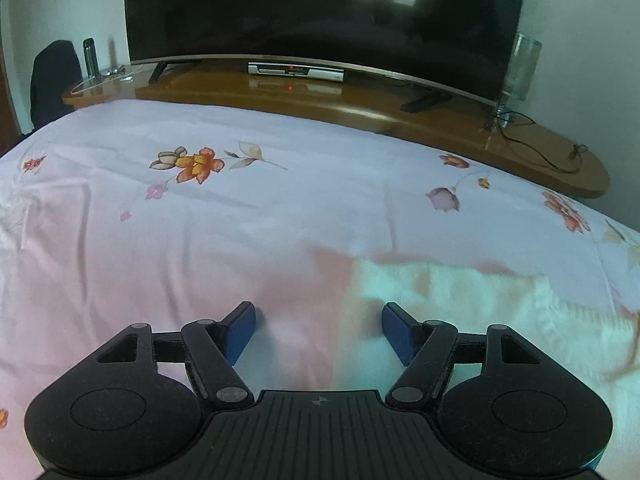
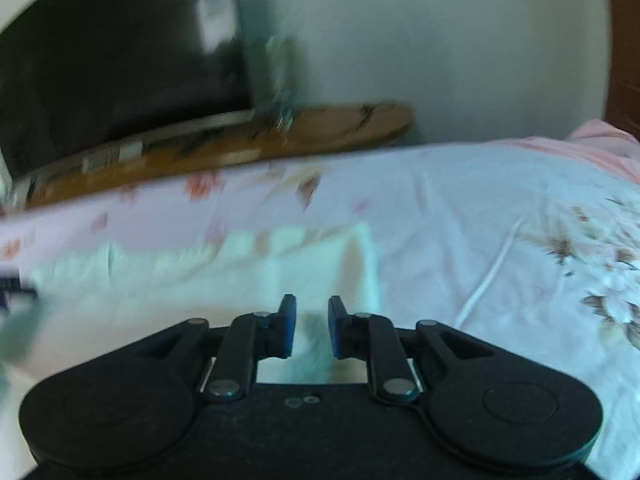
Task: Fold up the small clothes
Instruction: 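Grasp the sweater side edge with the left gripper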
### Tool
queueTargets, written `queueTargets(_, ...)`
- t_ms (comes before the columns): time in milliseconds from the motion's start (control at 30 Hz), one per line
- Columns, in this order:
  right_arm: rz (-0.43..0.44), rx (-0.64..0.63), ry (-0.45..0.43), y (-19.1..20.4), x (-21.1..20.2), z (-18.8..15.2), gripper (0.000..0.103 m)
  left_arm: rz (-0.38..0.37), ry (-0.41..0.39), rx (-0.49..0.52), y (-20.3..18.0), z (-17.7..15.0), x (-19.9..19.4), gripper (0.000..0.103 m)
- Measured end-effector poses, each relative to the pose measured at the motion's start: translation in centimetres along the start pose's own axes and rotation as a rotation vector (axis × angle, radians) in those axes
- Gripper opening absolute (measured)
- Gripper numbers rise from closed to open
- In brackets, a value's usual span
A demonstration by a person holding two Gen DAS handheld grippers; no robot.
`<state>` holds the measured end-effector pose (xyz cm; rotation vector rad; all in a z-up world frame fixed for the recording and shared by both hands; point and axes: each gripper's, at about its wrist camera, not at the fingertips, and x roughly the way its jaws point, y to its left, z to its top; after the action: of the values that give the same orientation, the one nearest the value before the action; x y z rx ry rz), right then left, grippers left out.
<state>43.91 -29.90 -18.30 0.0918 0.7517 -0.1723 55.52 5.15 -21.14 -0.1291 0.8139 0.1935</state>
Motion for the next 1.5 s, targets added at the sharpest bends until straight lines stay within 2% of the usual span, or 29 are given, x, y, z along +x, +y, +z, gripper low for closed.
queueTargets(100, -0.026, -0.028, -0.015, -0.3, 0.8, -0.8, 0.015, 0.004, 0.011, 0.005, 0.0, 0.7, 0.5, 0.069)
queueTargets(200, -0.022, -0.003, 0.012, -0.5, 0.5, -0.3, 0.015, 0.0, 0.03, -0.026, 0.9, 0.4, -0.7, 0.069)
queueTargets(300, 0.031, 0.029, 0.001, -0.7, -1.7, -0.3, 0.02, -0.031, 0.014, 0.014, 1.3, -1.4, -3.5, 0.069)
queueTargets(367, 0.04, -0.004, -0.017, -0.3, -2.9, -1.0, 0.02, -0.054, 0.006, 0.046, 1.4, -3.0, -5.4, 0.069)
queueTargets(467, 0.027, -0.048, 0.038, 0.1, -2.2, -2.3, 0.019, -0.057, 0.023, 0.09, 1.0, -5.6, -6.7, 0.069)
queueTargets(500, 0.031, -0.052, 0.026, 0.0, -2.1, -2.6, 0.019, -0.053, 0.013, 0.084, 1.2, -6.2, -6.9, 0.071)
queueTargets(533, 0.031, -0.052, 0.026, -0.1, -2.2, -2.7, 0.019, -0.039, 0.006, 0.074, 1.2, -6.5, -7.2, 0.074)
queueTargets(600, 0.045, -0.031, 0.042, -0.1, -2.9, -2.2, 0.02, -0.029, 0.024, 0.058, 1.1, -6.6, -8.0, 0.074)
queueTargets(700, 0.08, -0.023, 0.02, -0.2, -4.4, -1.9, 0.022, -0.049, 0.033, 0.08, 0.5, -6.9, -9.1, 0.074)
queueTargets(767, 0.093, -0.026, 0.026, -0.5, -4.8, -2.1, 0.024, -0.049, 0.039, 0.068, 0.4, -6.4, -8.9, 0.074)
queueTargets(867, 0.117, -0.016, 0.041, -0.9, -4.7, -1.8, 0.024, -0.046, 0.017, -0.013, 0.8, -3.9, -7.8, 0.075)
queueTargets(900, 0.119, -0.017, 0.034, -1.0, -4.6, -1.6, 0.025, -0.051, 0.021, -0.022, 0.8, -3.1, -7.1, 0.079)
queueTargets(933, 0.121, -0.016, 0.025, -1.0, -4.6, -1.4, 0.027, -0.055, 0.041, -0.017, 0.7, -2.3, -5.9, 0.09)
queueTargets(1000, 0.125, -0.013, 0.015, -0.9, -4.1, -0.9, 0.034, -0.049, 0.036, 0.002, 0.3, -1.6, -4.3, 0.091)
queueTargets(1067, 0.124, -0.019, 0.009, -0.6, -3.1, -0.6, 0.035, -0.075, 0.036, 0.006, 0.0, -1.3, -2.9, 0.09)
queueTargets(1100, 0.12, -0.025, 0.008, -0.4, -2.6, -0.5, 0.034, -0.093, 0.049, -0.013, 0.2, -1.2, -2.1, 0.086)
queueTargets(1167, 0.119, -0.032, 0.008, 0.0, -1.7, -0.3, 0.034, -0.097, 0.017, -0.044, 0.5, -1.3, -1.5, 0.069)
queueTargets(1200, 0.119, -0.032, 0.008, 0.1, -1.3, -0.3, 0.033, -0.109, 0.012, -0.045, 0.6, -1.2, -1.3, 0.066)
queueTargets(1233, 0.118, -0.031, 0.009, 0.2, -1.0, -0.3, 0.033, -0.126, 0.003, -0.048, 0.7, -1.2, -1.3, 0.054)
queueTargets(1267, 0.116, -0.031, 0.01, 0.2, -0.8, -0.3, 0.033, -0.149, 0.001, -0.059, 0.9, -1.0, -1.3, 0.031)
queueTargets(1300, 0.112, -0.034, 0.009, 0.3, -0.7, -0.3, 0.033, -0.179, 0.006, -0.076, 1.2, -0.9, -1.1, 0.015)
queueTargets(1333, 0.108, -0.038, 0.005, 0.3, -0.6, -0.3, 0.033, -0.209, 0.018, -0.092, 1.2, -0.7, -1.1, 0.009)
queueTargets(1500, 0.075, -0.088, 0.009, 1.1, -0.1, -0.4, 0.032, -0.244, -0.061, -0.032, 0.4, -1.0, -3.3, 0.009)
